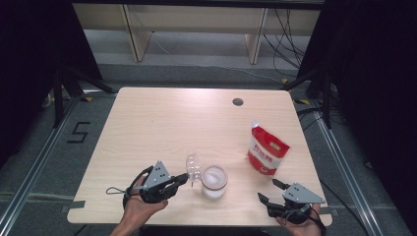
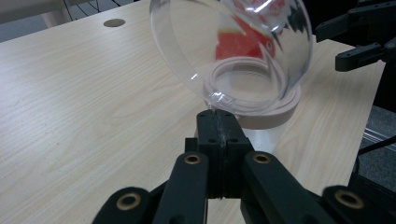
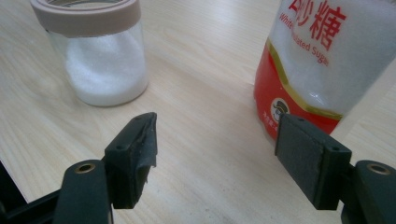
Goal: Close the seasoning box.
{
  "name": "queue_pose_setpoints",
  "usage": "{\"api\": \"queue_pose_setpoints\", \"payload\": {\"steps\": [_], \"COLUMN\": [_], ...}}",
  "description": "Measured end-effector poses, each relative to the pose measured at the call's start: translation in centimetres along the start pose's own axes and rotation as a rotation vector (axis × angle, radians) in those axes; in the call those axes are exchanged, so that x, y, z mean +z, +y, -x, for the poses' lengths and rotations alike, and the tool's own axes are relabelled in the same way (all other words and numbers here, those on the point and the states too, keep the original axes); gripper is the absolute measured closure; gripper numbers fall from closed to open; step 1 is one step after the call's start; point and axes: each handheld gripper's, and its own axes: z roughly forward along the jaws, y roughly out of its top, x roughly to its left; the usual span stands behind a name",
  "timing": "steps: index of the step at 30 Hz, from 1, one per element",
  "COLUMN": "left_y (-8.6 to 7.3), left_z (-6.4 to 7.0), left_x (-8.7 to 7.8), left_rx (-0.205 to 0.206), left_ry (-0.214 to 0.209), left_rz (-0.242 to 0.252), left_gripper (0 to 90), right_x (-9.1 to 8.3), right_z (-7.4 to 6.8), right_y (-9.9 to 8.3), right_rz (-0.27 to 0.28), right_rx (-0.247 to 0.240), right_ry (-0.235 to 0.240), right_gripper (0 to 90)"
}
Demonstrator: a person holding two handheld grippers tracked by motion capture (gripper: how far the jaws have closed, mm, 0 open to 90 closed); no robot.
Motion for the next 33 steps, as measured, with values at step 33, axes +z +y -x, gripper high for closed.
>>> {"api": "queue_pose_setpoints", "payload": {"steps": [33], "left_y": [0.8], "left_z": [1.0], "left_x": [1.2], "left_rx": [-0.021], "left_ry": [-0.042], "left_rz": [0.020], "left_gripper": [89.1], "right_x": [0.0], "right_z": [-0.3], "right_y": [0.0], "right_rz": [-0.002], "right_rx": [0.007], "right_ry": [0.012], "right_gripper": [30.7]}}
